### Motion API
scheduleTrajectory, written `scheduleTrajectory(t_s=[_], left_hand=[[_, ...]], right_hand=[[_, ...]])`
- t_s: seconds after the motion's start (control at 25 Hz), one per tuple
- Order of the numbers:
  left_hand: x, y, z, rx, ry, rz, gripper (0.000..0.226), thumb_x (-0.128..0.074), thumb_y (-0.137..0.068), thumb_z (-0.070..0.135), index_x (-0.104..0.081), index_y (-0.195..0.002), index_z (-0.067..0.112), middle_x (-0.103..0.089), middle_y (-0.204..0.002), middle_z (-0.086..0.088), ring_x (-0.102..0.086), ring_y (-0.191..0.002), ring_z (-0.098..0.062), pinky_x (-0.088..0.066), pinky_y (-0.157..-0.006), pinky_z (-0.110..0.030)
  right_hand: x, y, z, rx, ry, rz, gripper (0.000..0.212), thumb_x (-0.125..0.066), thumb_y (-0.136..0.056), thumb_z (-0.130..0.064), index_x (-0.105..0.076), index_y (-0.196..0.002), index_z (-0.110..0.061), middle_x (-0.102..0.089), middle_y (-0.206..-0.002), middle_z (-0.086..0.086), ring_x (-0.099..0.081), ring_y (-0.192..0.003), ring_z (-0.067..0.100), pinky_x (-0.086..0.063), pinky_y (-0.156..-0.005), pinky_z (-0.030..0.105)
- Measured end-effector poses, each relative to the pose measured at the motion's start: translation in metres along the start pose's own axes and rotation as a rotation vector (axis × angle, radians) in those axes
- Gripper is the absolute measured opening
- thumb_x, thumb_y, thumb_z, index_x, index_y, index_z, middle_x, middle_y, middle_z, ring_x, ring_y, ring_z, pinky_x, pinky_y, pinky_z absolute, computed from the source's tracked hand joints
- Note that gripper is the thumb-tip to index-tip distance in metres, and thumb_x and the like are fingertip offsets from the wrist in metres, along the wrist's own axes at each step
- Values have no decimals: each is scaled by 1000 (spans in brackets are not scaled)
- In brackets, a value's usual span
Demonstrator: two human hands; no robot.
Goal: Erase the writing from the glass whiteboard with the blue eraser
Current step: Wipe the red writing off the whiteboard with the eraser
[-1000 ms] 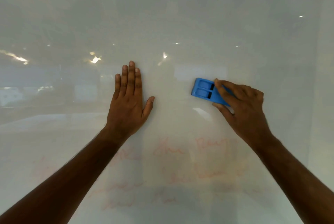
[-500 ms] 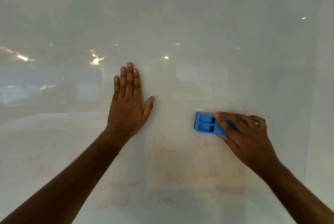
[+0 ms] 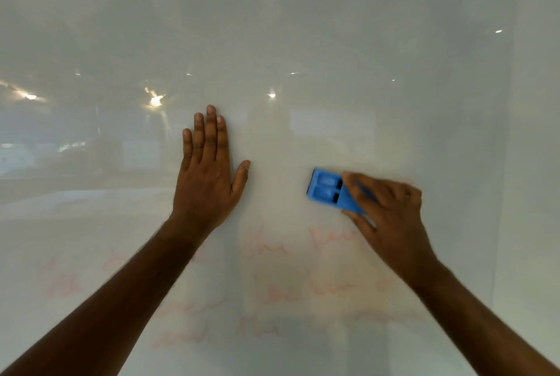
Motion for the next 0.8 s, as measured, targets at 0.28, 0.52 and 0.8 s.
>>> scheduleTrajectory(t_s=[0.28, 0.52, 0.8], left_hand=[[-1, 9, 5, -32, 1, -23, 85, -32, -113, 52, -7, -172, -5, 0, -182, -23, 4, -170, -38, 0, -139, -50], [-1, 9, 5, -36, -11, -43, 86, -31, -113, 53, -6, -171, -5, 0, -182, -24, 4, -169, -40, -6, -138, -56], [-3, 11, 5, -33, -5, -52, 86, -31, -113, 54, -5, -172, -4, 2, -182, -22, 5, -170, -39, -5, -138, -55]], right_hand=[[7, 51, 51, -84, 87, -51, 57, -42, -105, -48, -44, -155, -20, -58, -142, 5, -62, -105, 35, -42, -86, 51], [18, -4, 82, -279, -45, -27, 63, -50, -103, -46, -36, -160, -23, -52, -147, 6, -52, -117, 32, -37, -95, 51], [10, 28, 47, -124, -32, -47, 57, -45, -105, -47, -42, -156, -22, -53, -146, 1, -53, -118, 27, -36, -98, 50]])
Point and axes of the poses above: each hand's wrist, its own y-axis away from the middle knuckle, its own x-axis out of the back of the hand, z = x × y, the point moved 1 cm from there along -y, towards the middle knuckle
